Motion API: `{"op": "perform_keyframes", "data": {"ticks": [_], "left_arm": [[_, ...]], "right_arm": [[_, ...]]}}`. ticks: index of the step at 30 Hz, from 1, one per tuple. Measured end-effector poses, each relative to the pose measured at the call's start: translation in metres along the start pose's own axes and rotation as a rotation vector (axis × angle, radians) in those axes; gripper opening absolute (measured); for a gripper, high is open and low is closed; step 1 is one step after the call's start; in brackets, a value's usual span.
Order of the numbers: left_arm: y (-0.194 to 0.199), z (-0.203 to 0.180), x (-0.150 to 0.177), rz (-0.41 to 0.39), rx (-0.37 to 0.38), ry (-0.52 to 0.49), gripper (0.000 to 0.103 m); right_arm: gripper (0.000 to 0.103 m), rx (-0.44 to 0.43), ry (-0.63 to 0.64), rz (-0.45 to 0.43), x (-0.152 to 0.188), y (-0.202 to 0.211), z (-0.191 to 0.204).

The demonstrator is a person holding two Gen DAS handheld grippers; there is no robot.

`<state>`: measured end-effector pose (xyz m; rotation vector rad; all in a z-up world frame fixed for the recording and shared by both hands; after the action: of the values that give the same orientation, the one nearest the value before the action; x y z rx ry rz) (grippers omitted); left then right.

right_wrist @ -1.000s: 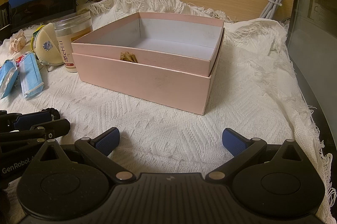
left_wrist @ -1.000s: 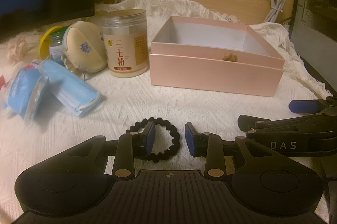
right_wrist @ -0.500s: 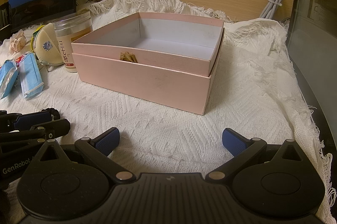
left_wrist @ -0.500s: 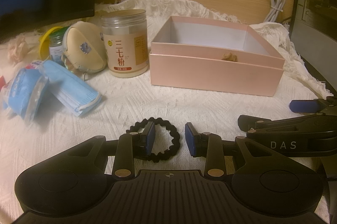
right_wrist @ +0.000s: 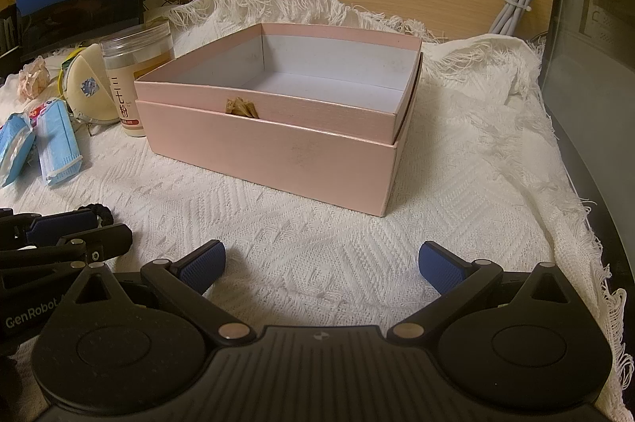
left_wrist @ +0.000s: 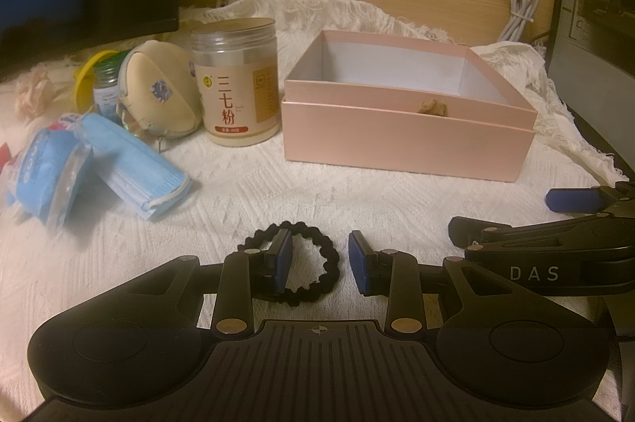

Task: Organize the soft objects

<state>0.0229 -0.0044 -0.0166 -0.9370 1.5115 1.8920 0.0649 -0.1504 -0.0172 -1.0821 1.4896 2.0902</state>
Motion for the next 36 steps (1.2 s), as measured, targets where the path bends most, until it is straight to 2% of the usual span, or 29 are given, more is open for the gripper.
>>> {"op": "perform_keyframes", "data": {"ticks": [11, 15, 17, 20, 22, 24, 27, 29, 32, 36], "left_arm": [[0.0, 0.004, -0.003, 0.033, 0.015, -0.006, 0.036], [-0.003, 0.012, -0.008, 0.075, 0.06, -0.006, 0.033], [-0.002, 0.021, -0.01, 0.115, 0.102, 0.018, 0.027], [-0.001, 0.053, -0.017, 0.179, 0.193, 0.122, 0.026], [0.003, 0.083, -0.026, 0.166, 0.23, 0.174, 0.026], [0.012, 0.122, -0.037, 0.098, 0.19, 0.205, 0.026], [0.019, 0.182, -0.049, 0.016, 0.07, 0.198, 0.026], [0.011, 0.222, -0.052, 0.053, 0.05, 0.202, 0.026], [-0.005, 0.266, -0.048, 0.151, 0.089, 0.27, 0.026], [-0.021, 0.29, -0.055, 0.152, 0.079, 0.311, 0.026]], "right_arm": [[0.103, -0.029, 0.009, 0.037, -0.004, -0.004, -0.002], [0.103, -0.047, 0.006, 0.114, -0.007, -0.001, -0.003], [0.103, -0.044, 0.009, 0.134, -0.006, 0.002, -0.003], [0.103, -0.056, 0.012, 0.178, -0.01, 0.002, -0.003], [0.103, -0.081, 0.027, 0.227, -0.015, 0.0, -0.001], [0.103, -0.091, 0.028, 0.255, -0.018, -0.001, 0.001], [0.102, -0.086, -0.032, 0.236, -0.024, 0.001, 0.009], [0.102, -0.091, -0.041, 0.217, -0.029, 0.003, 0.022], [0.102, -0.11, -0.016, 0.182, -0.041, 0.005, 0.055], [0.102, -0.207, 0.012, 0.178, -0.059, 0.0, 0.111]]}}
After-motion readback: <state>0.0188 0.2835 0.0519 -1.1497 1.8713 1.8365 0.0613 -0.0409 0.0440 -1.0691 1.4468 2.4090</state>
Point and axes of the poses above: each gripper's, at about its wrist camera, not at the fingertips, and y roughly against the way its jaws point, z to its left, x to its underside, the point moved 3 cm from there along -y, roughly the way its jaws point, and after that the axes turned 13 degrees about -x, right-handed, at the moved point
